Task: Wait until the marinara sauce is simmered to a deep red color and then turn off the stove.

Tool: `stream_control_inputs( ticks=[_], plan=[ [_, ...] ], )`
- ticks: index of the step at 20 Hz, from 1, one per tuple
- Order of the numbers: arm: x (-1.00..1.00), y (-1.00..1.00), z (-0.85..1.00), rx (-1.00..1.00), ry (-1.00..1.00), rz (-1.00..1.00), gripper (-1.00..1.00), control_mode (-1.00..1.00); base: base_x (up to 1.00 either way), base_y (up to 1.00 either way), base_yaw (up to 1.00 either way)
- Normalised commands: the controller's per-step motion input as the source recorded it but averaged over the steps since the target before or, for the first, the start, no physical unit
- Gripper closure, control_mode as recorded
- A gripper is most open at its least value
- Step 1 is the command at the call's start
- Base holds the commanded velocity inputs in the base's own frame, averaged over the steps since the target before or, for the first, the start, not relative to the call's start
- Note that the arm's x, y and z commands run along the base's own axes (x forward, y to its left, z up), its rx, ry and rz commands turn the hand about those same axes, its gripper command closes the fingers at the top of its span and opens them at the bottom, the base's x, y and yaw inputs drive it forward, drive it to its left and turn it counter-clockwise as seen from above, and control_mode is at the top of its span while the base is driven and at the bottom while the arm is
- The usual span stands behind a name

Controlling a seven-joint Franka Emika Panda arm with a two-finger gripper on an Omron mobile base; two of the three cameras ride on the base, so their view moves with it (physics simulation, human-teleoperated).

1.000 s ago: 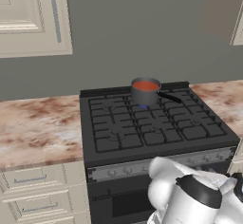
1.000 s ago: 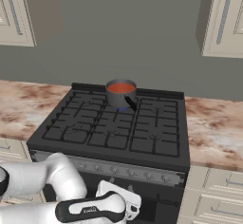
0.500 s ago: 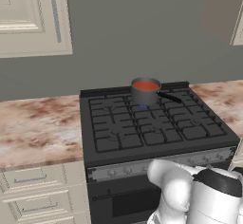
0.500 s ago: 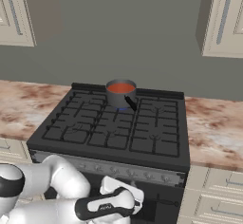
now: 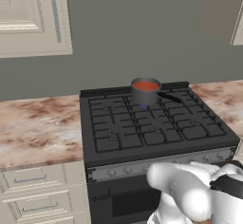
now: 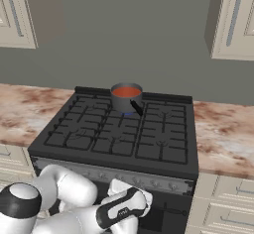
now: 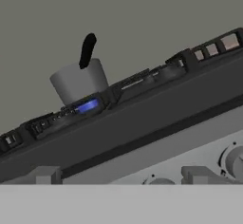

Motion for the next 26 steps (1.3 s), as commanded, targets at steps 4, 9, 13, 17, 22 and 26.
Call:
stream_control_inputs(
  ticks=[4,9,13,17,22,26],
  plan=[
    [0.0,0.0,-0.78,-0.14,0.04,0.0,-1.0,-1.0,0.0,0.0,0.0],
    [0.0,0.0,-0.51,-0.1,0.02,0.0,-1.0,-1.0,0.0,0.0,0.0],
    [0.0,0.0,0.0,0.0,0.0,0.0,-1.0,-1.0,0.0,0.0,0.0],
    [0.17,-0.29,0.04,0.02,-0.04,0.0,-1.0,-1.0,0.0,0.0,0.0],
    [0.06,-0.2,0.02,0.01,-0.03,0.0,-1.0,-1.0,0.0,0.0,0.0],
    [0.06,0.0,0.0,0.0,0.0,0.0,-1.0,-1.0,0.0,0.0,0.0]
  ],
)
